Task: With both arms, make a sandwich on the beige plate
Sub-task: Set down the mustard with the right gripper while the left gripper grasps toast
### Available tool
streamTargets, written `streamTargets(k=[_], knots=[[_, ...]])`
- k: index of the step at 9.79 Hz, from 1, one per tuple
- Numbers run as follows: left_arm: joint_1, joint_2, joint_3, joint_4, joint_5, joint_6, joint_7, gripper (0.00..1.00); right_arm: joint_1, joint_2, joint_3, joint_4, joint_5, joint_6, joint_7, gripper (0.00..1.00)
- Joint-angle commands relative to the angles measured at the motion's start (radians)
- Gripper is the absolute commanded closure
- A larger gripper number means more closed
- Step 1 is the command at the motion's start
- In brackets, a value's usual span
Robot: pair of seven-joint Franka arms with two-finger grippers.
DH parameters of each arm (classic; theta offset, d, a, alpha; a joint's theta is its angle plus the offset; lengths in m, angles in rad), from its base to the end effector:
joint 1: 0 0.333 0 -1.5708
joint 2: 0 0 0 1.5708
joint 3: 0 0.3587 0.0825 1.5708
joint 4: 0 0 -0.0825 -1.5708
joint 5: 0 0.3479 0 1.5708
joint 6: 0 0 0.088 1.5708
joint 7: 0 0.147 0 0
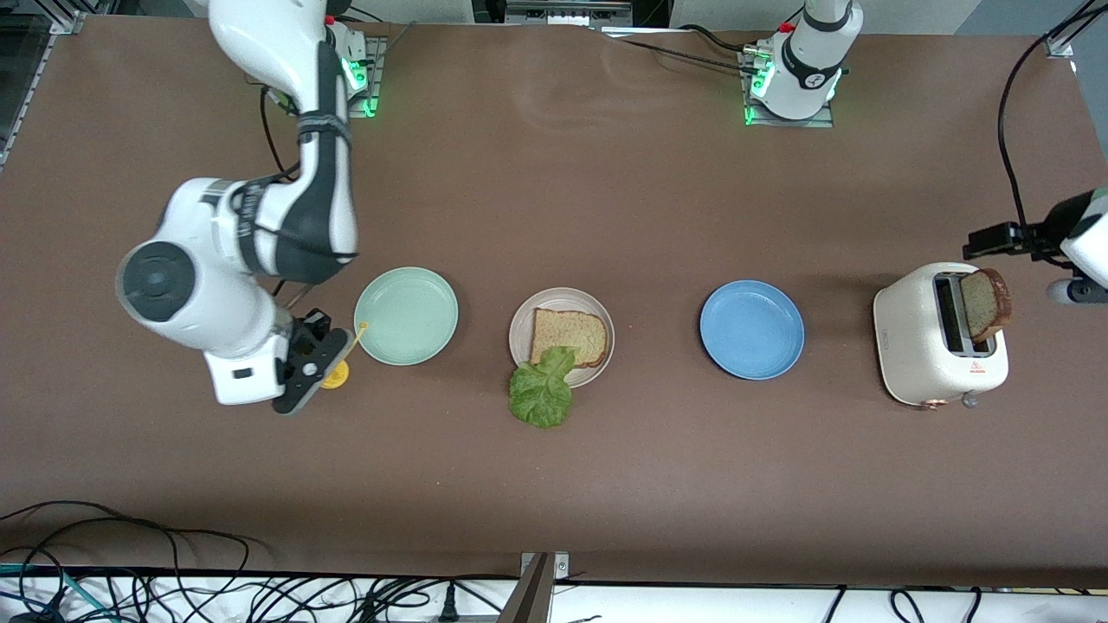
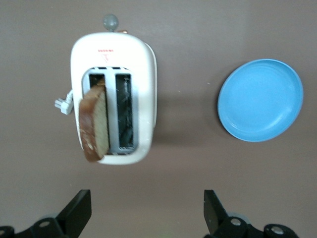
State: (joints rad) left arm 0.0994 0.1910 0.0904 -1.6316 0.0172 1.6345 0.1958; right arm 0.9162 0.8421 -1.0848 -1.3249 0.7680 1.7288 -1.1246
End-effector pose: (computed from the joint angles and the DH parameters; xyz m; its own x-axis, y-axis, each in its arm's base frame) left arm 0.5555 0.1053 0.5023 0.9819 -0.0089 -0.1893 -0.0084 -1.0000 0.0031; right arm 0.6789 0.1855 0.3936 0.5592 0.8287 0.0217 0.8289 -0.5585 -0.0313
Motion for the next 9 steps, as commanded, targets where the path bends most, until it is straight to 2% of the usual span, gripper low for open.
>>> streamTargets(k=[1,3,5,7,8,9], knots=[[0.051,0.062,-0.012,-0.014,0.030,0.101,0.108,0.00,-0.036,-0.044,-0.003,-0.094,0.127,-0.012,-0.128,0.99],[0.062,0.077,-0.011,-0.101,0.032,0.232,0.116,0.00,-0.062,-0.052,-0.004,-0.176,0.227,-0.011,-0.245,0.98],[0.071,0.079,-0.012,-0.180,0.093,0.339,0.148,0.00,-0.095,-0.052,-0.004,-0.281,0.344,-0.017,-0.396,0.98],[0.089,0.084,-0.012,-0.209,0.096,0.372,0.151,0.07,-0.123,-0.052,-0.004,-0.383,0.417,-0.021,-0.570,0.98],[0.091,0.087,-0.012,-0.215,0.096,0.375,0.158,0.17,-0.137,-0.049,-0.004,-0.425,0.450,-0.021,-0.659,0.98],[0.094,0.096,-0.012,-0.215,0.096,0.373,0.171,0.55,-0.149,-0.043,-0.001,-0.454,0.464,-0.020,-0.719,0.97]])
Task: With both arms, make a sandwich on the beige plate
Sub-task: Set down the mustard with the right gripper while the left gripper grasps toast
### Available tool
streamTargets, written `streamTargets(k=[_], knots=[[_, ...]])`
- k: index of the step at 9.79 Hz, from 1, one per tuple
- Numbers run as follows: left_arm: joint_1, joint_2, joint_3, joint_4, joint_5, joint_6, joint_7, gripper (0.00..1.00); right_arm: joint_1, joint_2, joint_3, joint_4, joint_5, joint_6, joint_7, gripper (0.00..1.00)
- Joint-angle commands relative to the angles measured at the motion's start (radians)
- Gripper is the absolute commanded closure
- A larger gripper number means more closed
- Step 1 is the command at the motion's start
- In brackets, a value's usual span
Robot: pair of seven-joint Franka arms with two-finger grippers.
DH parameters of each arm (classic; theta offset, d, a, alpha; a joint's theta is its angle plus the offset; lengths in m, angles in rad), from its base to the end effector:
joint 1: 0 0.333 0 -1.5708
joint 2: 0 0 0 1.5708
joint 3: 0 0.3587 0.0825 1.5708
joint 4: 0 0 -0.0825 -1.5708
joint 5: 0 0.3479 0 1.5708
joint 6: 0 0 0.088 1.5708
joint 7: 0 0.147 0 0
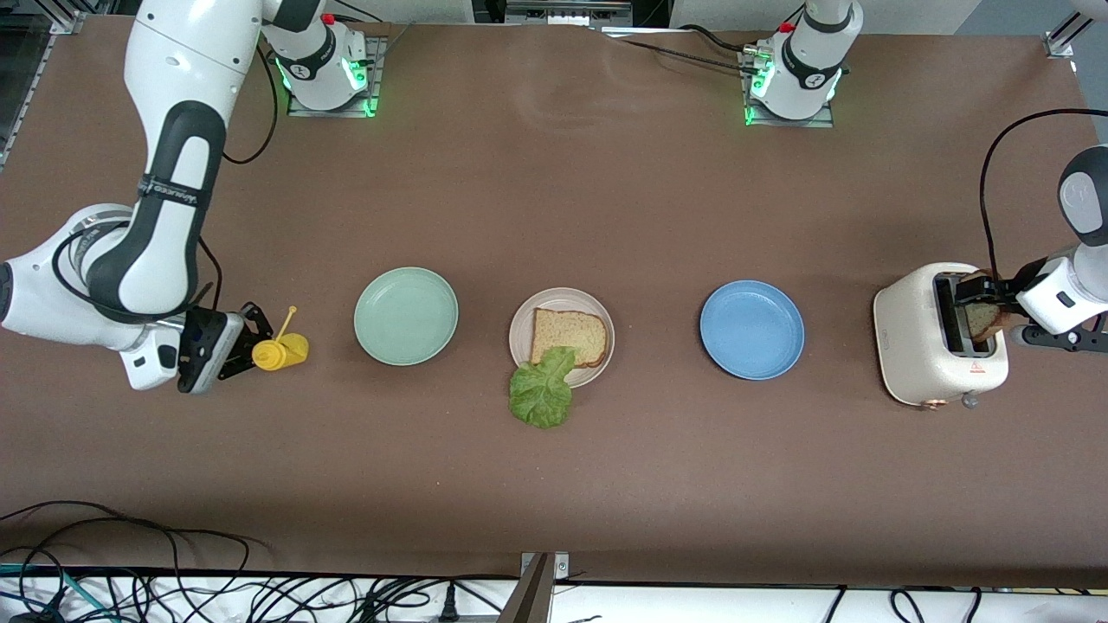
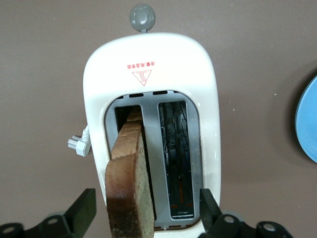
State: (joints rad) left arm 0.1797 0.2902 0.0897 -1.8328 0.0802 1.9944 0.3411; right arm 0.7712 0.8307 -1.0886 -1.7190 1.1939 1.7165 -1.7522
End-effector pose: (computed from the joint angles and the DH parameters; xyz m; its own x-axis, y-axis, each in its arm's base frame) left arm 0.5673 0.1611 0.3849 0.9825 -0.1065 -0.1530 -0.1146 -0.9924 -0.0452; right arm 0.6384 0.0346 0.2867 0.4924 0.7815 0.3833 0.8699 -0.4268 -0.2473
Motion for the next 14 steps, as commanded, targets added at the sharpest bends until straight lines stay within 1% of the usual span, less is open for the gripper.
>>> streamTargets(k=[1,2,3,4,6,8,9,10,11,13,14], knots=[[0.024,0.001,-0.011,-0.014,0.033,0.012,0.048,1.00,-0.006,-0.025,0.006,-0.074,0.039,0.000,-0.149,0.97],[0.027,0.010,-0.011,-0.010,0.032,0.009,0.094,1.00,-0.010,-0.022,0.013,-0.073,0.042,0.006,-0.183,0.97],[0.033,0.012,-0.011,0.003,0.032,0.003,0.129,1.00,-0.012,-0.009,0.016,-0.073,0.049,0.015,-0.225,0.93],[0.035,0.011,-0.011,0.025,0.033,0.000,0.133,1.00,-0.015,0.007,0.035,-0.073,0.097,0.020,-0.283,0.93],[0.023,0.010,-0.013,0.108,0.024,-0.048,0.128,1.00,-0.045,0.013,0.094,-0.073,0.153,0.015,-0.313,0.93],[0.003,0.021,-0.016,0.205,0.020,-0.135,0.116,1.00,-0.050,0.013,0.116,-0.100,0.158,0.011,-0.302,0.93],[-0.025,0.033,-0.016,0.272,0.016,-0.194,0.116,1.00,-0.053,0.013,0.118,-0.102,0.161,0.009,-0.297,0.87],[-0.034,0.043,-0.018,0.330,-0.005,-0.254,0.118,1.00,-0.053,0.013,0.118,-0.100,0.162,0.011,-0.290,0.21],[-0.039,0.044,-0.018,0.355,-0.069,-0.290,0.124,1.00,-0.055,0.015,0.119,-0.100,0.162,0.011,-0.305,0.00],[-0.065,0.047,-0.018,0.360,-0.224,-0.353,0.124,1.00,-0.065,0.005,0.111,-0.097,0.152,0.006,-0.306,0.00],[-0.097,0.059,-0.019,0.360,-0.328,-0.385,0.118,1.00,-0.087,0.004,0.093,-0.093,0.138,0.003,-0.316,0.00]])
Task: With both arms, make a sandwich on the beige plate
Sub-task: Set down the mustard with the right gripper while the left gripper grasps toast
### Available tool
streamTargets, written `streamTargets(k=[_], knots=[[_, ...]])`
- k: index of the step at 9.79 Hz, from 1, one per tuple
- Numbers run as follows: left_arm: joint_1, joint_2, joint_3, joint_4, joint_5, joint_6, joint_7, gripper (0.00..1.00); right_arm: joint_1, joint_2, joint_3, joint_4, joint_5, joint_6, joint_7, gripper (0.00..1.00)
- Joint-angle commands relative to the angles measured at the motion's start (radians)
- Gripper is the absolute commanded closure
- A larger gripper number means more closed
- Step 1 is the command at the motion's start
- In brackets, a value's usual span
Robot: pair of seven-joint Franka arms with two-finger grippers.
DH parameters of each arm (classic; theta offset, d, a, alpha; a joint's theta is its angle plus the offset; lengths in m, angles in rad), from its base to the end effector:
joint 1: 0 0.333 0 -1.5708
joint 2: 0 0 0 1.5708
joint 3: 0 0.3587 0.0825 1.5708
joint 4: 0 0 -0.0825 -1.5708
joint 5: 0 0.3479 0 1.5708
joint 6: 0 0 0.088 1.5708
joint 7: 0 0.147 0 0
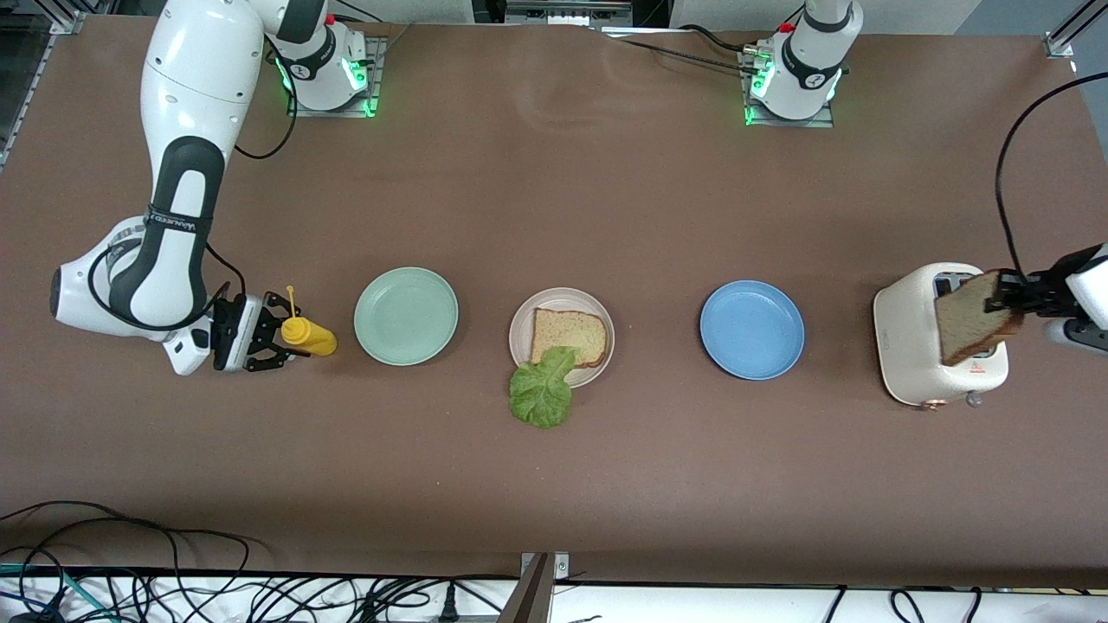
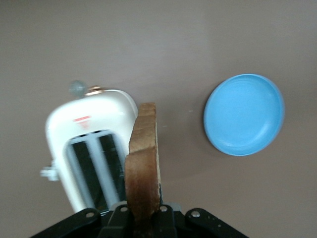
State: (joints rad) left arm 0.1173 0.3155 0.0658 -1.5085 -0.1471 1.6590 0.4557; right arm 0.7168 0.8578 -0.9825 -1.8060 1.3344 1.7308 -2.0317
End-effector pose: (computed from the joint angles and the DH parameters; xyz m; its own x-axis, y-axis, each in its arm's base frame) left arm 0.6045 0.0861 0.4830 0.9627 -0.2538 -0.0939 -0.2341 -0.9551 0.1816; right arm 0.6212 0.0392 0.2238 0.3578 0.7684 0.5306 0.9335 -0.2805 -0.2232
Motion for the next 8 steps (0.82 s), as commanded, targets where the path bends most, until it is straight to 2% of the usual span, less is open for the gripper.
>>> streamTargets(k=[1,3,5,7,8], knots=[[-0.075,0.060,0.005,0.036,-0.190,-0.065,0.000,1.00,-0.055,-0.023,-0.025,0.002,-0.047,-0.032,-0.059,0.00],[-0.149,0.118,0.005,0.034,-0.372,-0.096,-0.023,1.00,-0.118,-0.023,-0.044,0.054,-0.156,-0.037,-0.082,0.00],[-0.226,0.172,0.005,0.034,-0.556,-0.096,-0.121,1.00,-0.163,-0.023,-0.063,0.210,-0.265,-0.086,-0.064,0.00],[-0.295,0.224,0.006,0.036,-0.716,-0.078,-0.164,1.00,-0.158,-0.028,-0.106,0.347,-0.368,-0.156,0.171,0.00],[-0.315,0.246,0.006,0.033,-0.774,-0.035,-0.167,1.00,-0.155,-0.028,-0.126,0.396,-0.379,-0.195,0.288,0.00]])
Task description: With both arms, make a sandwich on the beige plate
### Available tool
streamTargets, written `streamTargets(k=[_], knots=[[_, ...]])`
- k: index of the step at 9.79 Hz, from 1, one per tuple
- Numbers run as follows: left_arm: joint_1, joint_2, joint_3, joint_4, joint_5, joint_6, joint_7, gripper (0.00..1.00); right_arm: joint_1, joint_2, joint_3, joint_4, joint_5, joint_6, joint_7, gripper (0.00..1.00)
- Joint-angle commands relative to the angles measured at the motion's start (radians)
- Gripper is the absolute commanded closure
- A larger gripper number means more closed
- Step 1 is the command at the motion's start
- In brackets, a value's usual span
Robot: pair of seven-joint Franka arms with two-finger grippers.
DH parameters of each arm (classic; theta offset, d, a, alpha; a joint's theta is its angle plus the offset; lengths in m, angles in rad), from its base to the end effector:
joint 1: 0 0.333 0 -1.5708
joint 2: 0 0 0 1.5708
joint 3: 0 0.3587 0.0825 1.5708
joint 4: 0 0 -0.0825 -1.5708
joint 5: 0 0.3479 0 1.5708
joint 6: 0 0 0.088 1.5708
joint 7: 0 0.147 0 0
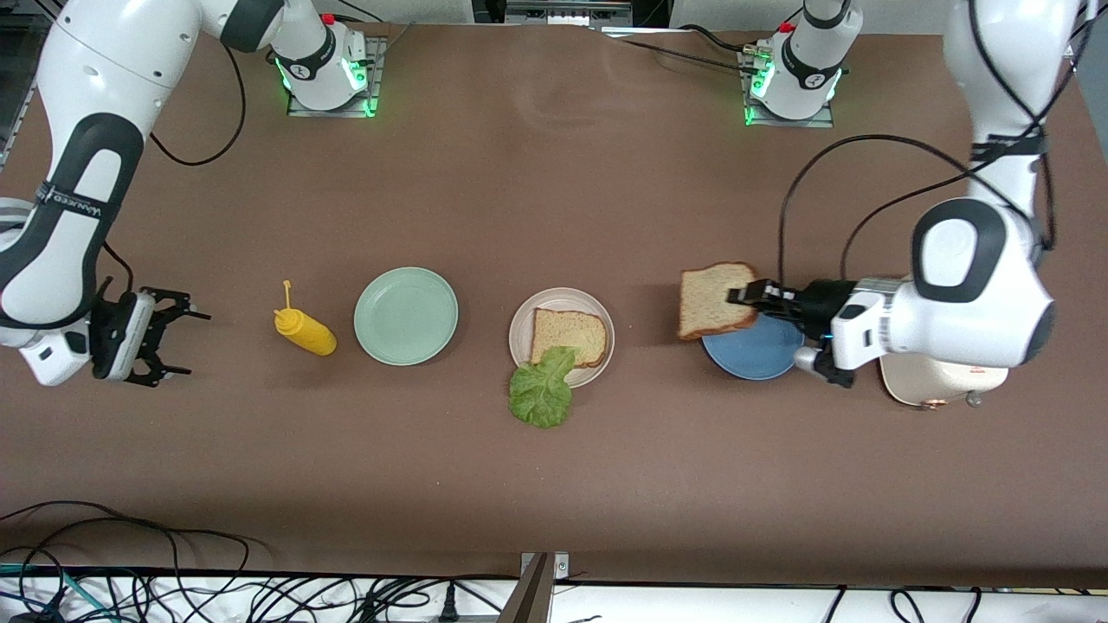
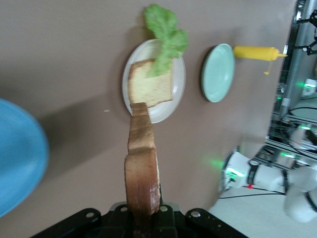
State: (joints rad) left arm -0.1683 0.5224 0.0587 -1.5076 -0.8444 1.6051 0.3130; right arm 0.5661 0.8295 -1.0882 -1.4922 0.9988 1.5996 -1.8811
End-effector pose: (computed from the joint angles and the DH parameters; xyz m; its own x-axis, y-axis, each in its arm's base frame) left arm 0.6226 -0.1836 0.3929 0.9371 -0.2861 -0.2002 -0.0421 -0.6616 0.7486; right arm 0.6638 -0.0581 0.3438 0.3416 0.8895 0.3035 0.9375 -0.2996 -0.1772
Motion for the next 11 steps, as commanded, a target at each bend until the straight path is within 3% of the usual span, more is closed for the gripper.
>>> streamTargets(k=[1,3,4,5,8,9,10,11], knots=[[-0.054,0.068,0.013,0.030,-0.112,0.039,-0.025,1.00,0.000,0.000,-0.035,0.114,-0.045,-0.081,0.237,0.00],[-0.146,0.108,0.013,0.009,-0.195,0.213,-0.031,1.00,0.017,-0.004,-0.044,0.189,-0.064,-0.127,0.447,0.00],[-0.189,0.132,0.013,0.009,-0.250,0.284,-0.044,1.00,0.117,-0.003,-0.146,0.190,-0.095,-0.128,0.536,0.00],[-0.230,0.145,0.013,0.007,-0.295,0.361,-0.069,1.00,0.159,0.002,-0.182,0.190,-0.124,-0.128,0.612,0.00],[-0.306,0.188,0.013,0.007,-0.386,0.521,-0.077,1.00,0.161,-0.006,-0.177,0.197,-0.137,-0.130,0.754,0.00],[-0.324,0.198,0.013,0.009,-0.413,0.553,-0.080,1.00,0.161,-0.036,-0.139,0.198,-0.176,-0.128,0.857,0.00],[-0.351,0.217,0.013,0.007,-0.447,0.608,-0.078,1.00,0.152,-0.094,-0.059,0.198,-0.263,-0.118,0.969,0.00],[-0.362,0.231,0.013,0.007,-0.458,0.643,-0.078,1.00,0.114,-0.168,0.067,0.198,-0.388,-0.103,1.085,0.00]])
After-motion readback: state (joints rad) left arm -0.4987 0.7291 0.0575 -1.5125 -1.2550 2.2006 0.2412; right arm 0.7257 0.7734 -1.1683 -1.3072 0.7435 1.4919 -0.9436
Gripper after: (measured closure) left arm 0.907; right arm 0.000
